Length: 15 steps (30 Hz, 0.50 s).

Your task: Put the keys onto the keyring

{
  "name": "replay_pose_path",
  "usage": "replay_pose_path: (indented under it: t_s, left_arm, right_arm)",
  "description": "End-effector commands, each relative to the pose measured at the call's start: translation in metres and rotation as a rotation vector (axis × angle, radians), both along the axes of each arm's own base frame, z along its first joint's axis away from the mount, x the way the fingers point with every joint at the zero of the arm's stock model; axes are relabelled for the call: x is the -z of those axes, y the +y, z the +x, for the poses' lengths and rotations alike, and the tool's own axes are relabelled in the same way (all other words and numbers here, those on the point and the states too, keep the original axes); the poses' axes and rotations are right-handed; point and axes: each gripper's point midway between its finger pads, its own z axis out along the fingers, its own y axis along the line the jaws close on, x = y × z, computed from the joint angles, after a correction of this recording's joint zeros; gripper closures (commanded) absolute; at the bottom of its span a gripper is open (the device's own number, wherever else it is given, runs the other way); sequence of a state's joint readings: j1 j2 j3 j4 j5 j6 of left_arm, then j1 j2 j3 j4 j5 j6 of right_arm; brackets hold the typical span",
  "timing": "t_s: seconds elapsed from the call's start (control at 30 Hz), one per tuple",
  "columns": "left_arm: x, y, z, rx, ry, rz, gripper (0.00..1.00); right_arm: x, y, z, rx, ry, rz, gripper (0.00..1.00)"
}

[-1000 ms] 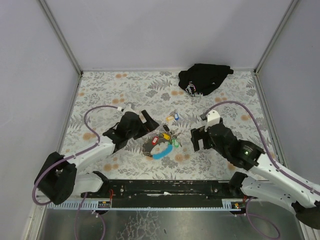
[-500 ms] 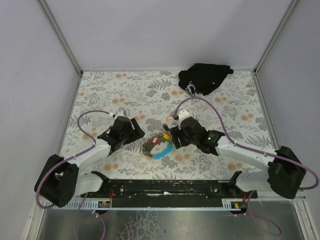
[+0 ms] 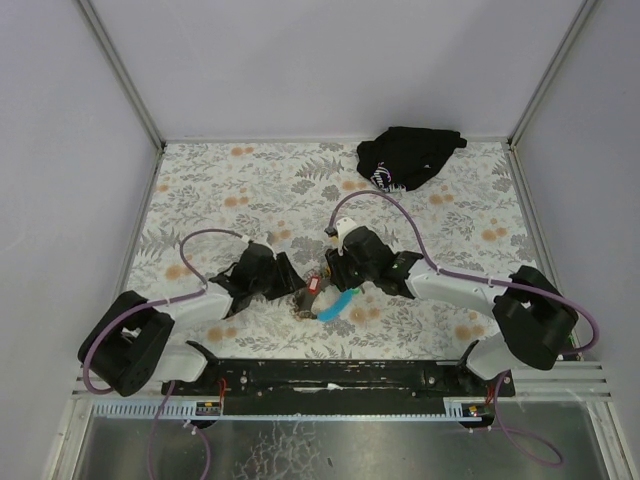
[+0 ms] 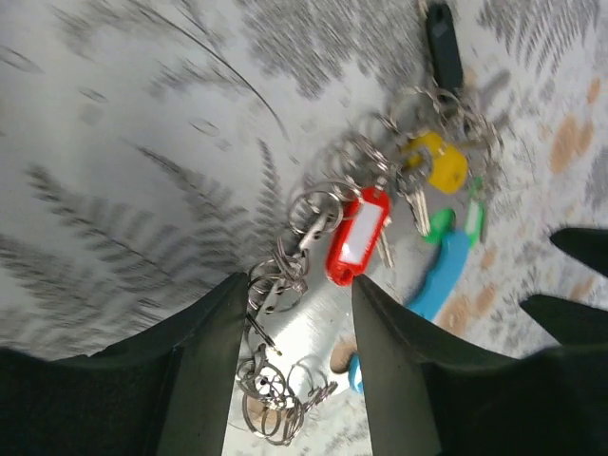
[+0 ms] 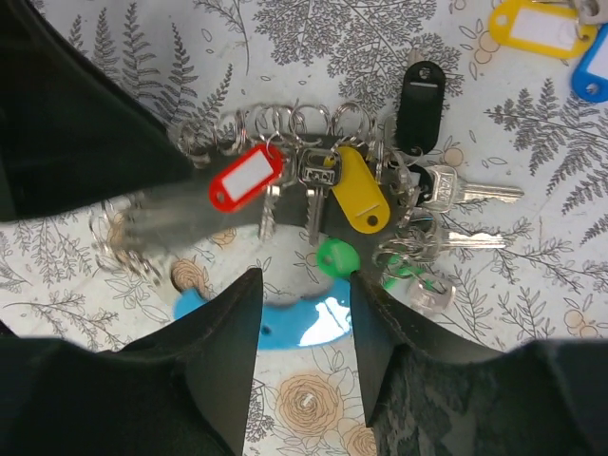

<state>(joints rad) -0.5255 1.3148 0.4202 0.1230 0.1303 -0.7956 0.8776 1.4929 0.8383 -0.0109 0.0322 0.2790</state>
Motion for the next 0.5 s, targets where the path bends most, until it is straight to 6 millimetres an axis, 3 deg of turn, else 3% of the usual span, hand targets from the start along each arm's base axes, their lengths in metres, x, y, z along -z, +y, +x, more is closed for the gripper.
replay_pose_path:
  t_s: [0.0, 0.13, 0.23, 0.47]
  left_arm:
    - [-0.002, -0.030, -0.023, 0.071, 0.021, -0.091, 0.53]
    - [-0.012, -0.041, -0.033, 0.084, -0.001, -0.147, 0.53]
    - [-0.020, -0.039, -0.035, 0.081, -0.028, -0.161, 0.53]
    - [-0.024, 0.005, -0.020, -0.029, -0.112, -0.029, 0.49]
  right_arm:
    - [-0.026, 0.022, 0.012, -0.044, -0.023, 0.107, 0.53]
    - [-0.028, 0.029, 0.017, -0.068, -0.010, 0.127, 0.57]
    - [-0.027, 0.038, 0.016, -0.109, 0.009, 0.139, 0.59]
    - [-0.020, 0.060, 0.010, -0.196, 0.083, 0.177, 0.61]
